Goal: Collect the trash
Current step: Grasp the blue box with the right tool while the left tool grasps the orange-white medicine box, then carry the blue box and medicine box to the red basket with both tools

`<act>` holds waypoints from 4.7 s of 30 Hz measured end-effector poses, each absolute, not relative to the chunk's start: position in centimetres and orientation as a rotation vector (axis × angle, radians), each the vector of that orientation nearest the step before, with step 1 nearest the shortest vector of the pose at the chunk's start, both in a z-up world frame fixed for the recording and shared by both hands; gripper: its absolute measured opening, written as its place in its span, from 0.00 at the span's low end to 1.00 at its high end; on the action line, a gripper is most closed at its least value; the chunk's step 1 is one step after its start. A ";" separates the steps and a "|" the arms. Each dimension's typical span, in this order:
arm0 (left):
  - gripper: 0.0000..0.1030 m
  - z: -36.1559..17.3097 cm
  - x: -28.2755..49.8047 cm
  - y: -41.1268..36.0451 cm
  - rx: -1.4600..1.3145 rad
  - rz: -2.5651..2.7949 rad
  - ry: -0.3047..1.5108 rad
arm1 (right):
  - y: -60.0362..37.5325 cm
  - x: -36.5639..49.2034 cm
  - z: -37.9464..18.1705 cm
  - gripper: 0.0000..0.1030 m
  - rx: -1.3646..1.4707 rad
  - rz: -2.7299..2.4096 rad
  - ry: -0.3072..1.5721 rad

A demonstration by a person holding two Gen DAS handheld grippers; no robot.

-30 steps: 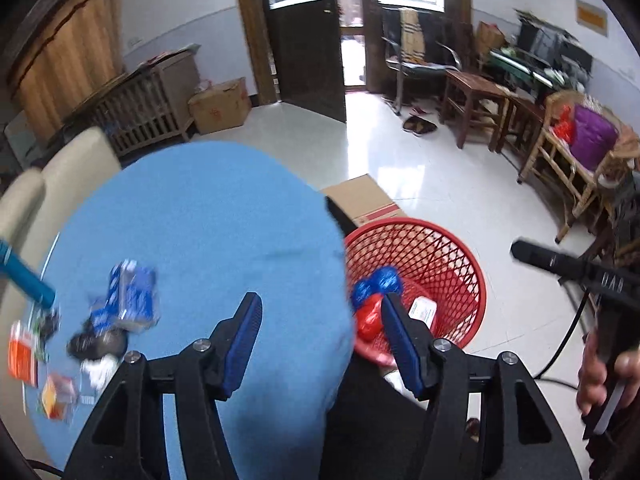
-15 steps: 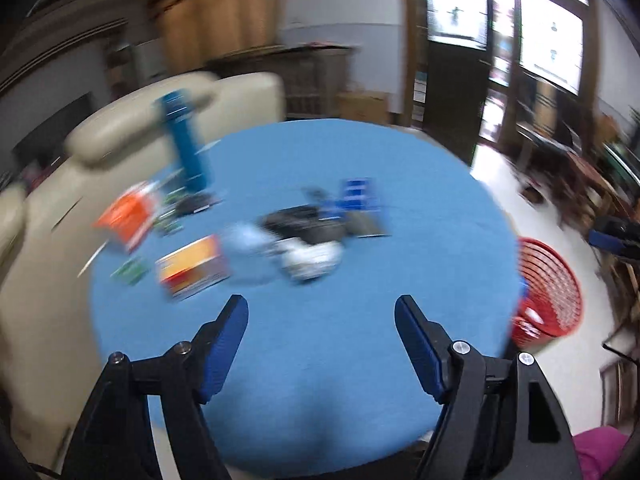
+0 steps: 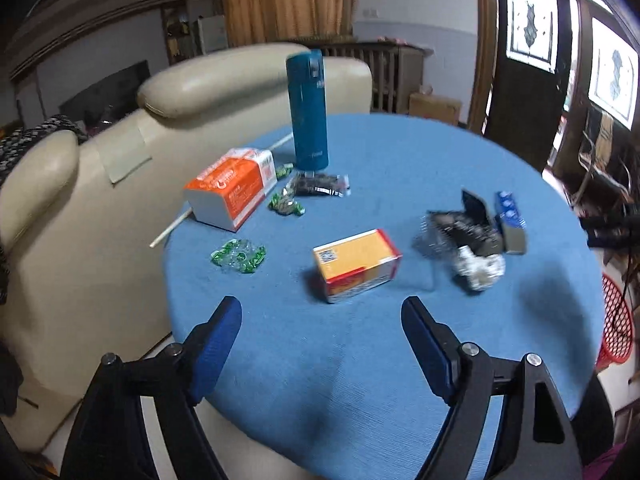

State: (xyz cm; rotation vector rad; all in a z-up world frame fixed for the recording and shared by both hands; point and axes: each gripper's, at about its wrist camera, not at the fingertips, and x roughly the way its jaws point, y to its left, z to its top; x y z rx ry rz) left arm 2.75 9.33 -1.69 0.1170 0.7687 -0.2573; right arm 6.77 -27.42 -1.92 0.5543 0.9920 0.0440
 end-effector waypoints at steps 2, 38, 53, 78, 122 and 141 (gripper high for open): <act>0.80 -2.6 4.8 9.4 0.150 -0.283 0.793 | -26.6 8.9 -2.2 0.67 0.539 0.029 1.016; 0.81 -9.9 9.7 4.4 0.382 -0.772 0.905 | -28.5 14.2 -7.7 0.42 0.517 -0.159 1.185; 0.47 -9.8 10.2 4.9 0.196 -0.484 0.939 | -28.8 7.0 -7.4 0.42 0.672 -0.037 1.115; 0.47 4.7 -7.0 -7.1 0.238 -0.626 0.541 | -32.1 -6.0 3.1 0.42 0.550 0.076 0.684; 0.47 5.7 -14.1 -29.4 0.510 -0.795 0.564 | -48.3 -21.6 0.7 0.42 0.780 -0.178 0.435; 0.47 3.5 -16.3 -36.4 0.617 -0.902 0.578 | -51.6 -24.7 -1.8 0.42 0.864 -0.246 0.414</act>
